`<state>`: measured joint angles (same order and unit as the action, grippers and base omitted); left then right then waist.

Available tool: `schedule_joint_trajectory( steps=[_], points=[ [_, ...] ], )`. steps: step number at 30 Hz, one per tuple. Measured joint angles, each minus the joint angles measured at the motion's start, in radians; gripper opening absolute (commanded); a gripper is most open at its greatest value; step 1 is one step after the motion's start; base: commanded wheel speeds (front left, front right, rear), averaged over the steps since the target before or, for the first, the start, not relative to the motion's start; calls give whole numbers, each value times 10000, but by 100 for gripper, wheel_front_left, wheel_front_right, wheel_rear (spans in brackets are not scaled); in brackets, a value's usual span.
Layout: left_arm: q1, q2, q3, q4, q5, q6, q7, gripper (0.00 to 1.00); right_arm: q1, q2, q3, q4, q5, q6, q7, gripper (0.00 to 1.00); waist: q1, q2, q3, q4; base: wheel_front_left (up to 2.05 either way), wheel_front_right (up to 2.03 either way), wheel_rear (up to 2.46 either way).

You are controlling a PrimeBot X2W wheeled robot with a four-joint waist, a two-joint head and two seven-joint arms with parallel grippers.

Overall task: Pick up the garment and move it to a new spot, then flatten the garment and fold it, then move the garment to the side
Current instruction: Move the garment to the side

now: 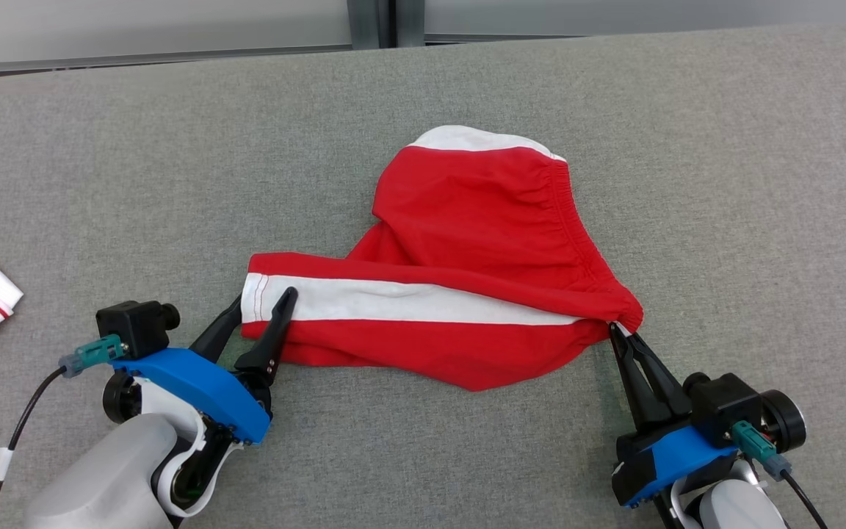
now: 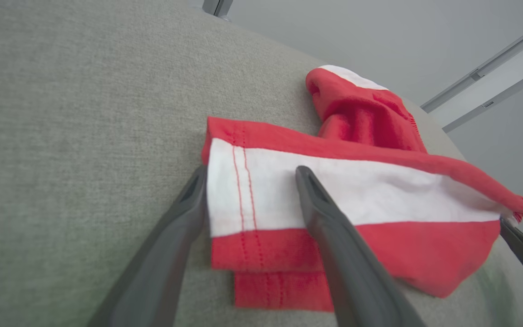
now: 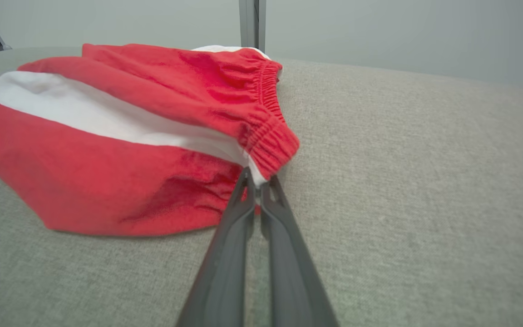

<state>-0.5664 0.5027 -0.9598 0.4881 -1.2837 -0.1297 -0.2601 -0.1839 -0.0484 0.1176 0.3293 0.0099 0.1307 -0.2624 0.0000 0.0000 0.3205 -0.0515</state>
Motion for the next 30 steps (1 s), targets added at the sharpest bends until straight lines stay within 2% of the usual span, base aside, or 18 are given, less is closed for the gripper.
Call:
schedule_joint_trajectory(
  steps=[3,4,6,7,19,26,30],
  points=[
    [-18,0,67,-36,90,0,-2,100,3,0,2,-4,0,0,0,0,0,0,-13,2,0,0,0],
    [-24,-8,150,-42,163,0,-10,60,6,0,-4,-4,-2,0,0,0,0,0,-18,7,0,0,0],
    [-25,-25,290,-52,293,0,-15,24,10,0,-4,-2,-2,0,0,0,0,0,-31,15,0,0,0],
    [-24,-46,370,-65,364,0,-15,0,10,0,-6,2,-2,0,0,0,0,0,-36,19,0,0,0],
    [340,-198,828,-295,897,0,-17,0,2,0,-17,-90,136,0,0,0,-1,0,-143,107,0,0,0],
    [1014,-313,2211,-1035,1785,0,-17,0,-9,-2,31,-665,905,0,0,0,-2,0,-831,236,0,0,0],
    [1746,-583,3078,-1289,2324,0,-17,0,-6,2,117,-953,1126,0,2,0,-2,0,-1456,281,0,0,0]
  ],
)
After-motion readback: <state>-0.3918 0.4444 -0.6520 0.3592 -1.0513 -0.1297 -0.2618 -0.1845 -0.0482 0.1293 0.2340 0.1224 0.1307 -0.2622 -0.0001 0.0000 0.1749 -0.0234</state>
